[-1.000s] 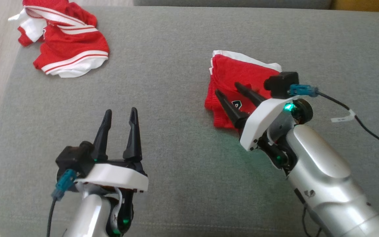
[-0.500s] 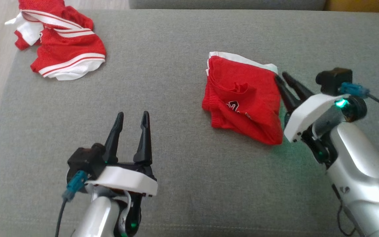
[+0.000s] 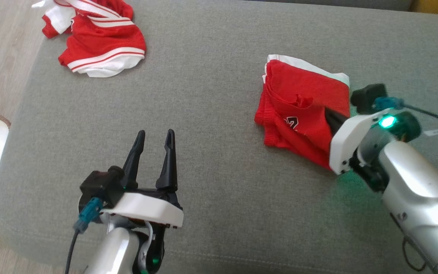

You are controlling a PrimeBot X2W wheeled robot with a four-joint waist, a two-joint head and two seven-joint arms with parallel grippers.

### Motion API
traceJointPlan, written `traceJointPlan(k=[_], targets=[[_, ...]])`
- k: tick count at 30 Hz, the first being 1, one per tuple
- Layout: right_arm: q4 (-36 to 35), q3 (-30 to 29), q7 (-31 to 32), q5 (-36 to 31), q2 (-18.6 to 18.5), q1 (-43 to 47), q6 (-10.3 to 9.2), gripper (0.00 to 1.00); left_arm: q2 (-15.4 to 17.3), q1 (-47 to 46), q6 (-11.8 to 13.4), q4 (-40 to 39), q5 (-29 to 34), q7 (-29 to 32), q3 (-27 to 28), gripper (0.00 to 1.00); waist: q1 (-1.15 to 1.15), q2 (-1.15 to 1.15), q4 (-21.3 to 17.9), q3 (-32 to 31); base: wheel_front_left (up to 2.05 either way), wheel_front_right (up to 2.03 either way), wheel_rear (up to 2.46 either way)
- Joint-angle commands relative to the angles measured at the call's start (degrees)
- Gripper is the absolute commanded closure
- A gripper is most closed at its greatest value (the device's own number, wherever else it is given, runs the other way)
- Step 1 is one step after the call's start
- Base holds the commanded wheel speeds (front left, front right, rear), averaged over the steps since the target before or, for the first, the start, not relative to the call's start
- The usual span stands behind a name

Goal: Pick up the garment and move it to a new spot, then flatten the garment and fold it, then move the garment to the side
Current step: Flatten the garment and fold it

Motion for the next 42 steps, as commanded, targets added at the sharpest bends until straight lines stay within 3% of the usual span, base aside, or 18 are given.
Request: traceJointPlan(k=[1, 10, 21, 26, 32, 37, 42], targets=[[-1.85, 1.64, -0.16, 1.63, -0.58, -1.25, 0.37, 1.00, 0.16, -1.09, 0.30, -1.74, -0.45, -0.35, 1.48, 0.00, 0.00, 0.00, 0.10, 0.10, 0.00, 0.00, 0.00], [-8.96, 14.71, -3.61, 11.84, -2.57, -2.68, 0.37, 1.00, 0.16, -1.38, 0.34, -1.95, -0.24, -0.35, 1.73, 0.00, 0.00, 0.00, -0.68, 0.65, 0.00, 0.00, 0.00], [-12.40, 27.78, -9.06, 16.63, -1.72, -4.40, 0.37, 1.00, 0.16, -1.86, 0.21, -1.87, -0.13, -0.35, 1.89, 0.00, 0.00, 0.00, -1.90, 1.08, 0.00, 0.00, 0.00], [-12.52, 27.26, -14.14, 17.48, -2.03, -6.70, 0.37, 1.00, 0.16, -1.86, 0.35, -1.67, -0.09, -0.35, 2.10, 0.00, 0.00, 0.00, -2.40, 0.65, 0.00, 0.00, 0.00], [-10.23, 22.38, -17.98, 17.61, -4.30, -8.78, 0.37, 1.00, 0.16, -1.71, 0.23, -1.62, -0.14, -0.35, 2.06, 0.00, 0.00, 0.00, -2.45, 0.17, 0.00, 0.00, 0.00], [-5.91, 19.96, -17.85, 17.06, -5.68, -9.68, 0.37, 1.00, 0.16, -1.99, 0.13, -1.87, -0.27, -0.35, 1.90, 0.00, 0.00, 0.00, -1.86, 0.71, 0.00, 0.00, 0.00], [-0.79, 21.18, -15.90, 16.30, -5.71, -11.02, 0.37, 1.00, 0.16, -2.59, -0.05, -1.88, -0.44, -0.35, 1.64, 0.00, 0.00, 0.00, -0.48, 1.83, 0.00, 0.00, 0.00]])
